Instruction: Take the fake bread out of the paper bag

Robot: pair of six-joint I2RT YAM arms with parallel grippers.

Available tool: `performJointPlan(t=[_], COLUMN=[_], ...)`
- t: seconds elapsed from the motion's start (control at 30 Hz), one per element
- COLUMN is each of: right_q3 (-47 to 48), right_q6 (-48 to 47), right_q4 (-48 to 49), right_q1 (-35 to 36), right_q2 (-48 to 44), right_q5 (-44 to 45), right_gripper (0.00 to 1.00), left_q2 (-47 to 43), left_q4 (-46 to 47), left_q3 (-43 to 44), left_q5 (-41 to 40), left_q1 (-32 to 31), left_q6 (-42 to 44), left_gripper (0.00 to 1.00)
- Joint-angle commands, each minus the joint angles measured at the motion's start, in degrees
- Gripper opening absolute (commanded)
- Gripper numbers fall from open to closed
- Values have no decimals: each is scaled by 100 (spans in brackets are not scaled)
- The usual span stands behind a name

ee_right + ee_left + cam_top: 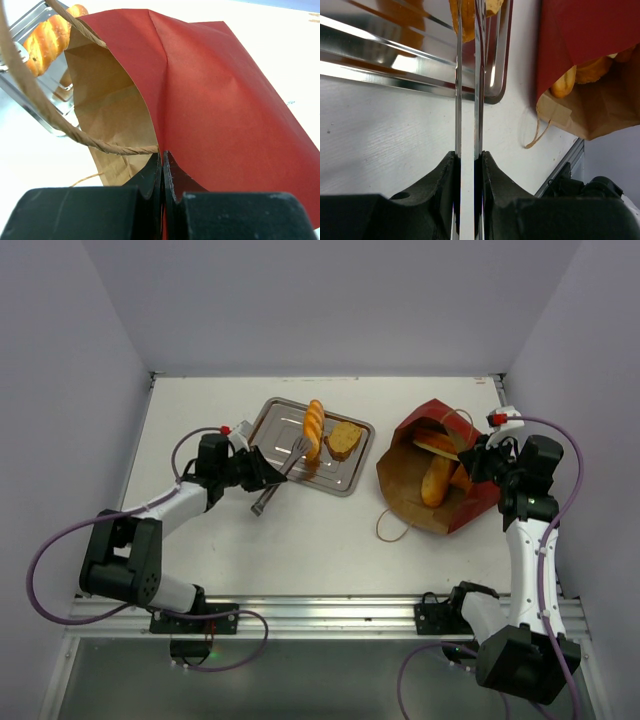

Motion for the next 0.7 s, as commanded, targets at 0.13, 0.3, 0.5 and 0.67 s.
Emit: performJointPlan(t=[0.13,0.3,0.5,0.67], right_q3=[-26,-35,-35,-35], right_q6=[-34,-43,-43,-34], right_q4=[149,149,140,140], right_q1=[6,6,6,6], right_q2=[-24,-32,-50,-50], right_q5=[-177,-177,-177,-185], right_gripper=[0,0,0,0], left_q2=[130,78,-133,-133], left_q4=[370,9,-228,-264], left_q3=[-109,-153,-276,-329], left_q5=[215,48,48,48], left_q1=[80,80,80,80], left_q6=[243,358,384,384], left_gripper=[0,11,25,32])
